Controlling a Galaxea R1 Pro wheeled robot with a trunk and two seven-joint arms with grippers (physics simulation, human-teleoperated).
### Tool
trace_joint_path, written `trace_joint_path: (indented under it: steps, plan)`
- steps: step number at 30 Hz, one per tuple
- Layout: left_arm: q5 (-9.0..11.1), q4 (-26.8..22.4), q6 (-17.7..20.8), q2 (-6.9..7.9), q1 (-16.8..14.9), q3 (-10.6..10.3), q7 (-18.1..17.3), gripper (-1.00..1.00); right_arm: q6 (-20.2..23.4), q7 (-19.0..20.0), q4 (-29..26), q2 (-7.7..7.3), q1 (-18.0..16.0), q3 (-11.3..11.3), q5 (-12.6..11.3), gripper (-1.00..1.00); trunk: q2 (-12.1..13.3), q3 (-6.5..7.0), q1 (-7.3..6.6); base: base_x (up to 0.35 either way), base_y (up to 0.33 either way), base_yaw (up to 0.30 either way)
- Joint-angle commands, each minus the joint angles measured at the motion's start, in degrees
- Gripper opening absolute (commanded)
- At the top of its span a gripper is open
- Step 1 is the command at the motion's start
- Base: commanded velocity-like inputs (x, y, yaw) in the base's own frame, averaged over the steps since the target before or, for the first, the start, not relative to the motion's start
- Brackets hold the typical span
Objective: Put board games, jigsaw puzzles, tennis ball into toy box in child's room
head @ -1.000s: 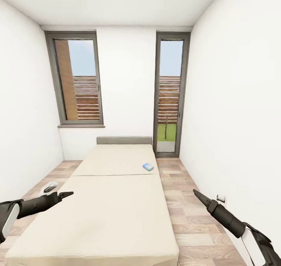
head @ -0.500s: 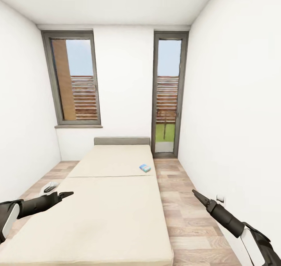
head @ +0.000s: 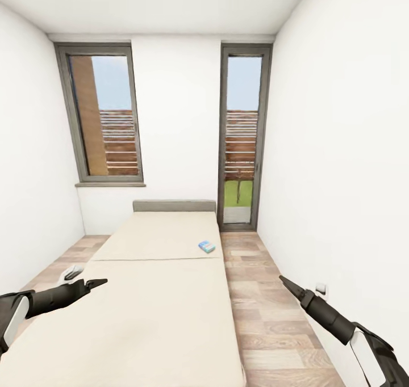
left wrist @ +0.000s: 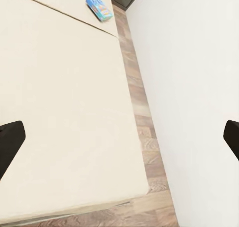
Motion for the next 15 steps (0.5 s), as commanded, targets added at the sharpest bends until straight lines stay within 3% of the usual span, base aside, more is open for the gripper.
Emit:
trace_joint_path:
  steps: [1,15]
  plan:
    - [0.07,0.00,0.30,-0.02,-0.06,0.07,-0.14,1.00,0.48,-0.02,0.04,-0.03,-0.07,-0.02,-0.34,1.00,-0.06,-0.14,0.02,0.166,-0.186,0.000]
    - [0.07,0.00,0.29,-0.04,-0.06,0.07,-0.13,1.00,0.33,-0.50,0.00,0.13,-0.16,-0.01,-0.30,1.00,-0.06,-1.09,0.02,0.168,-0.101,0.000]
